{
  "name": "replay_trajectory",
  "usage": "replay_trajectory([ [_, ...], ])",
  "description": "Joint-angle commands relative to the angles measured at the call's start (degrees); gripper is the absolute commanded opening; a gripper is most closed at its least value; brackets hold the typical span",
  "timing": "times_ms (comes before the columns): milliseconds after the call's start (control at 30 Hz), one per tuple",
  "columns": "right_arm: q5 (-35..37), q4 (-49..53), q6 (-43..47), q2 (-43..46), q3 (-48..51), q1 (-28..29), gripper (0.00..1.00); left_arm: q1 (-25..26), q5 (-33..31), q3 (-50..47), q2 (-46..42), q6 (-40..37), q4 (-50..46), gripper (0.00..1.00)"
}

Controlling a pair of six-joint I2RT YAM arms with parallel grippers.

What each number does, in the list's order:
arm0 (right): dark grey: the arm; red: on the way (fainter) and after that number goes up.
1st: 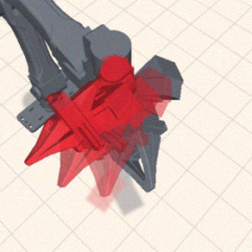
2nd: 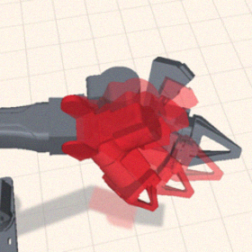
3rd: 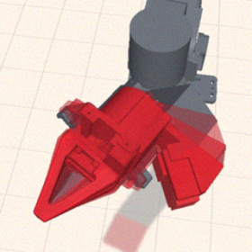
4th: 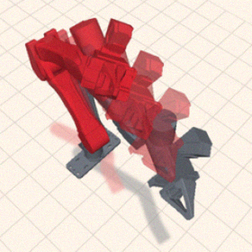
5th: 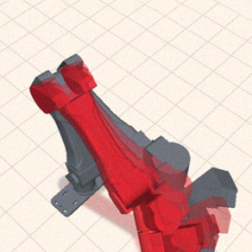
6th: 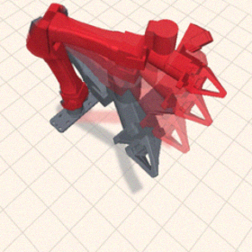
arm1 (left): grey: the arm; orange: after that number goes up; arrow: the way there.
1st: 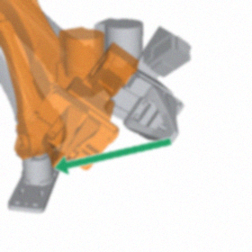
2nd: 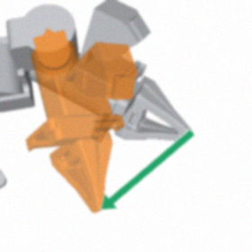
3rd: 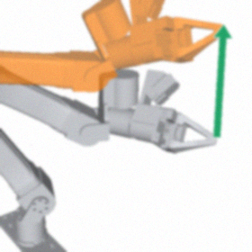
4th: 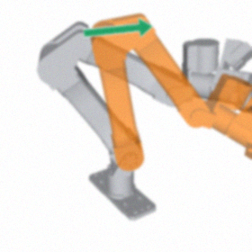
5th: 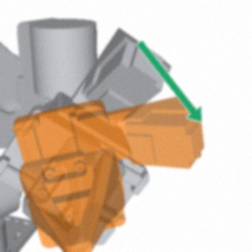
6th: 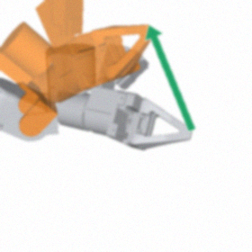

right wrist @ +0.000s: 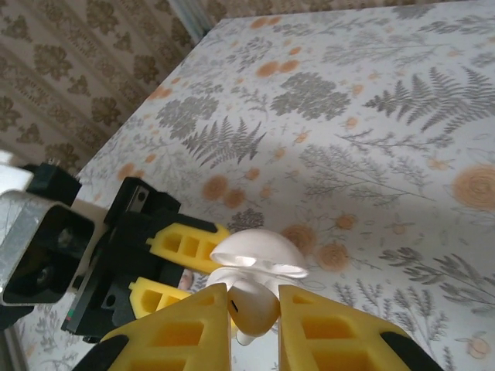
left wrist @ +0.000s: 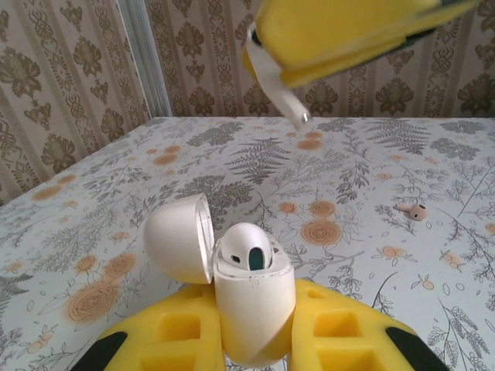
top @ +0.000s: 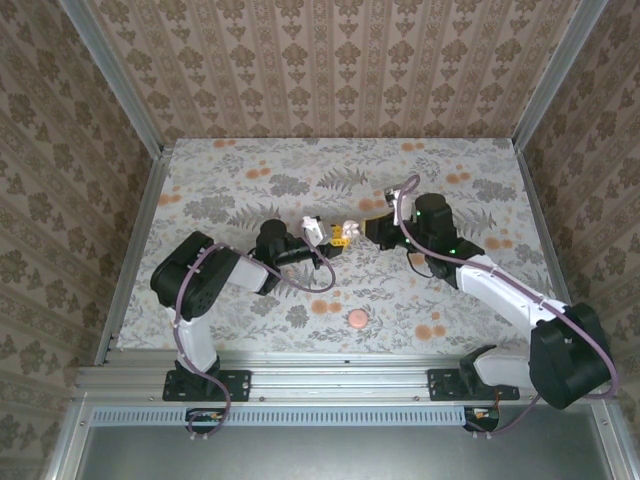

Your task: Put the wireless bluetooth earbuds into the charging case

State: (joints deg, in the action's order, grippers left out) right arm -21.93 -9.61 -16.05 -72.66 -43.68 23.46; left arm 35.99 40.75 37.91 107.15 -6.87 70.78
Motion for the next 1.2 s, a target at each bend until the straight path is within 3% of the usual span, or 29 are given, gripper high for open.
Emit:
replay_trajectory([
  [0, -1.47, -3.87, 2.21, -1.12, -1.29, 1.12, 0.19, 0.49, 1.1, 1.2, -2.88, 1.95, 2.61, 0.0],
  [1167, 2.09, -8.76, 3.09, 1.48, 2.55, 2.03, 0.18, 2.24, -1.51, 1.38, -6.77, 6.87, 3.4, 0.0],
])
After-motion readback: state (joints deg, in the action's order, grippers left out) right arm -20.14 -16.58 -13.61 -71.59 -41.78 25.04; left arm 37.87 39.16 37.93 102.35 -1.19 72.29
